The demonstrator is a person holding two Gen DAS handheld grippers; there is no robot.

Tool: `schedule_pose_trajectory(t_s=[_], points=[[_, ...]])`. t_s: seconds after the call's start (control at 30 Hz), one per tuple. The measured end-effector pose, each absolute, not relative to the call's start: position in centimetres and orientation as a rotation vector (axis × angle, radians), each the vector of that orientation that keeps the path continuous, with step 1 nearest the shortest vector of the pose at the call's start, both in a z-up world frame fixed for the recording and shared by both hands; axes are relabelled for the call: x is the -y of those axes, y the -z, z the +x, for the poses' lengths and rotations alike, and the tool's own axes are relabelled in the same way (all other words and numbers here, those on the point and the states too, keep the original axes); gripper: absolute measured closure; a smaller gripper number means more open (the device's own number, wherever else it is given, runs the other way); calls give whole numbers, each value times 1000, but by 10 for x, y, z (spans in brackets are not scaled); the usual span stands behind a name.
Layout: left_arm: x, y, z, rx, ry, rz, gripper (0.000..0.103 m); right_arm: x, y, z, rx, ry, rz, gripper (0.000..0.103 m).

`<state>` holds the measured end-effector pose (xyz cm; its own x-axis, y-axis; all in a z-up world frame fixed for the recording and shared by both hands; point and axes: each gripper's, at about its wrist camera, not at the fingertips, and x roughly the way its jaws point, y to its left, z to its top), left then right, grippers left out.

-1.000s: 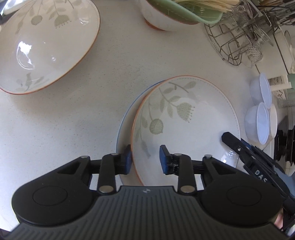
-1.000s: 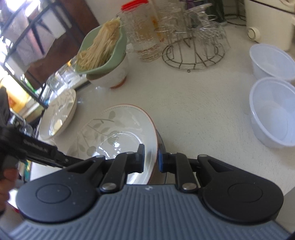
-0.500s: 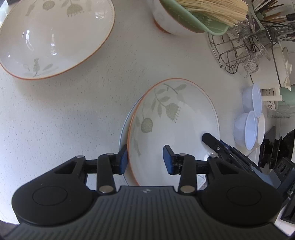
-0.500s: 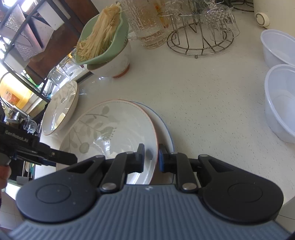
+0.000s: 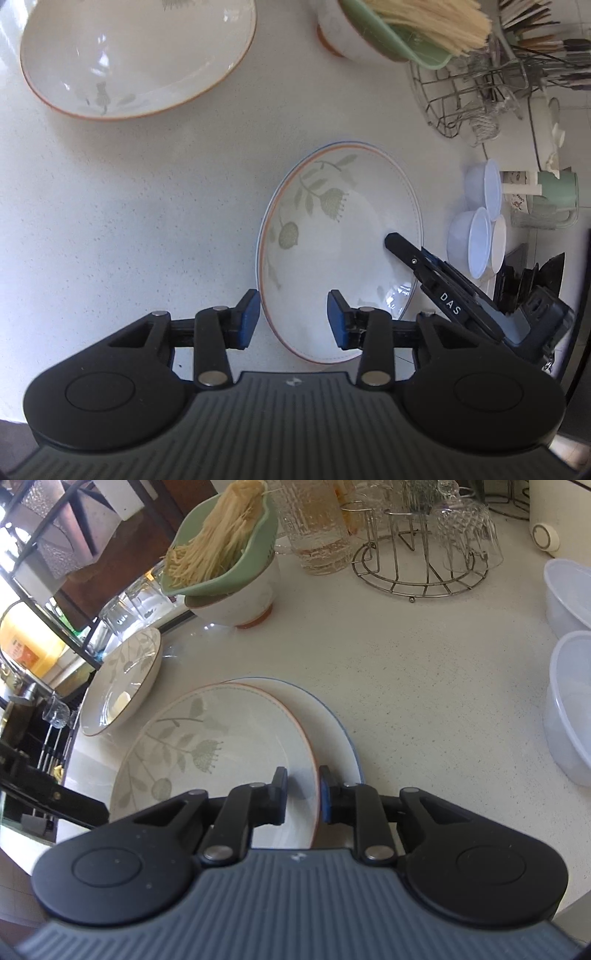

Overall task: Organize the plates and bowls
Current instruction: 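Lower the leaf-pattern plate onto the rose-print plate with the left tool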

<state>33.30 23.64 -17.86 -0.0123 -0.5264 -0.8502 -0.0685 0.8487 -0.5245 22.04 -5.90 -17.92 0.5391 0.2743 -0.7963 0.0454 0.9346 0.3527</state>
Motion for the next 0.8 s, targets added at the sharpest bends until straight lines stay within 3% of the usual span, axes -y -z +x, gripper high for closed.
schedule_pose_trajectory(t_s=[0.27, 0.8], points=[[-232, 155, 328, -1416, 383, -453, 59, 63, 162, 216, -939, -91, 358, 82], [-202, 72, 307, -1145, 393, -266, 58, 110, 60, 173, -708, -27, 377, 82]])
